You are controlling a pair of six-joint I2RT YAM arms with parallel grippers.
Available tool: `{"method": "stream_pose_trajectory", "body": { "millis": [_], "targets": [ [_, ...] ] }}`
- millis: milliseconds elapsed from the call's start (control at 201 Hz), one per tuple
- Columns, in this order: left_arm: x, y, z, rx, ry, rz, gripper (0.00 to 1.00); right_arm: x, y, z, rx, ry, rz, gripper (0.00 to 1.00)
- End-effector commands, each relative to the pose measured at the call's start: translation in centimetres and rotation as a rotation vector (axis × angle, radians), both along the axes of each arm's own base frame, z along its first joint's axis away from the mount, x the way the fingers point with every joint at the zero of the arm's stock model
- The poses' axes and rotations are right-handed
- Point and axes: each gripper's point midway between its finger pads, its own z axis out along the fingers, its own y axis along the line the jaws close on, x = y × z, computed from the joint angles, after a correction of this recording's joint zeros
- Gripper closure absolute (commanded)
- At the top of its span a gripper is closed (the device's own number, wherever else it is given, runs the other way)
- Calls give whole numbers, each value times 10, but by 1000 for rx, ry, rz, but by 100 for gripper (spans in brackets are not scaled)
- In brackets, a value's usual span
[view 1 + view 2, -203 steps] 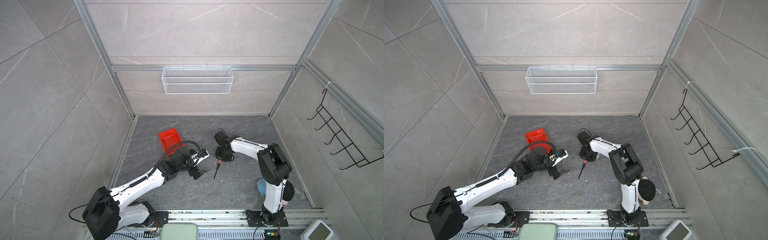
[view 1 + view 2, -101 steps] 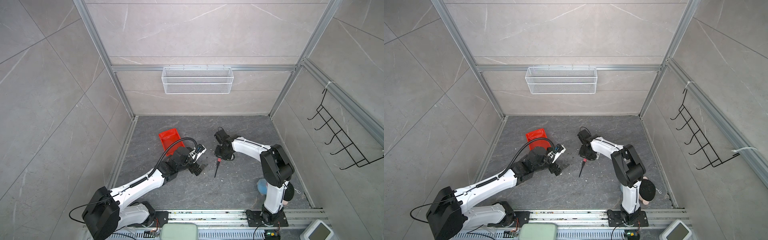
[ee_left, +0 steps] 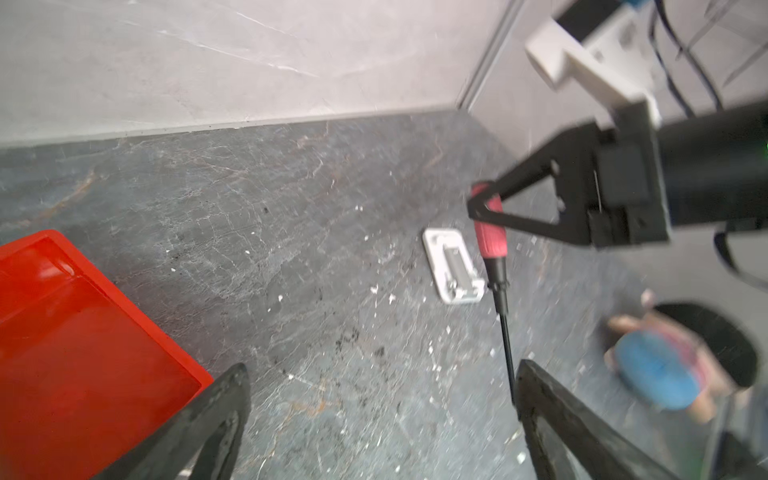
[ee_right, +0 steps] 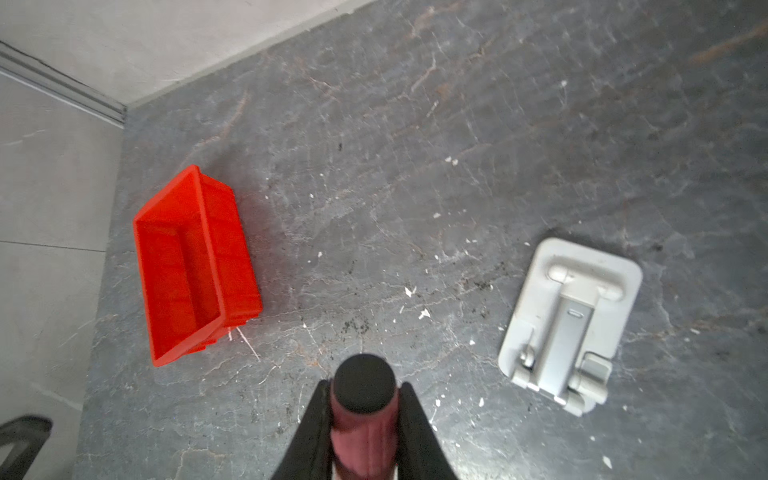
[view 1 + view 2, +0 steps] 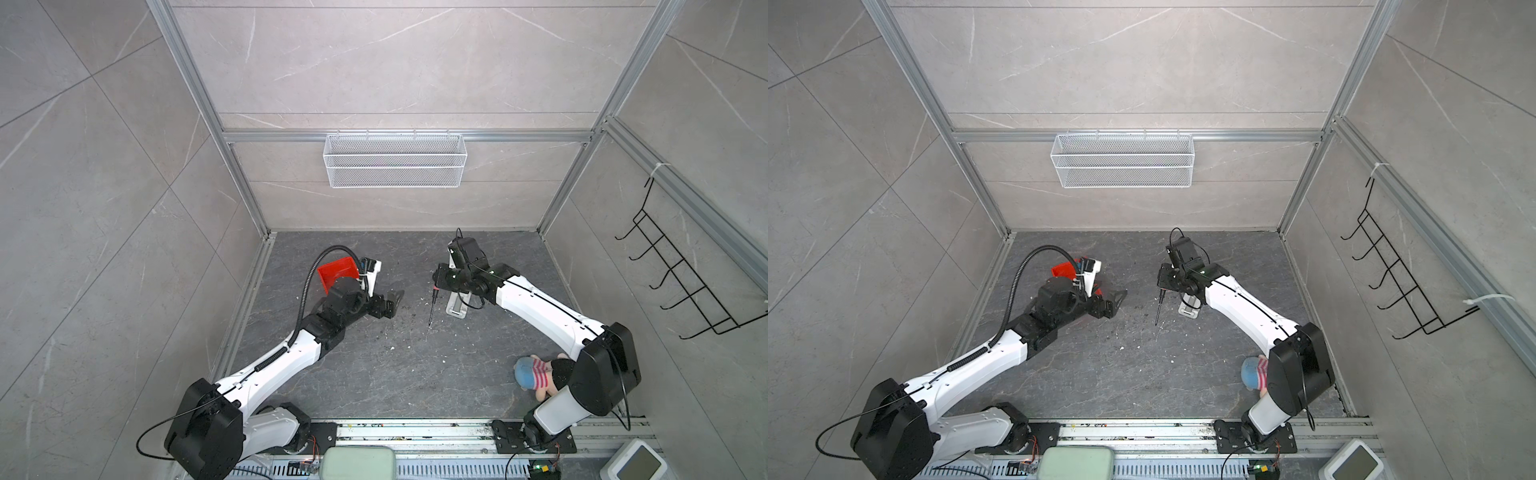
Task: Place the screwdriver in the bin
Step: 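Lift the screwdriver with the right gripper toward the waiting left gripper, then close the left gripper on the screwdriver shaft below the right gripper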
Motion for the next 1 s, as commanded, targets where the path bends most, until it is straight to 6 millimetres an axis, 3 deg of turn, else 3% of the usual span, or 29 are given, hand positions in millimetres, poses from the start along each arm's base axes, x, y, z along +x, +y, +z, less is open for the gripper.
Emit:
{"method": "stream_pose_trajectory", "body": {
  "millis": [0,159,433,702,990],
  "targets": [
    [-4,-14,45,-195,-3,-96,0,2,19,52,78,-141,110,100],
    [-7,-17,56,-279,39,-174,0,-7,41,86,185,-212,227,100],
    [-10,-36,67,-313,74,-285,5,-21,72,124,298,-294,369,100],
    [-15,-47,73,-344,67,-363,25,-31,92,148,401,-332,439,100],
    [-16,-51,68,-352,98,-373,51,-36,96,151,404,-340,472,100]
  ]
}}
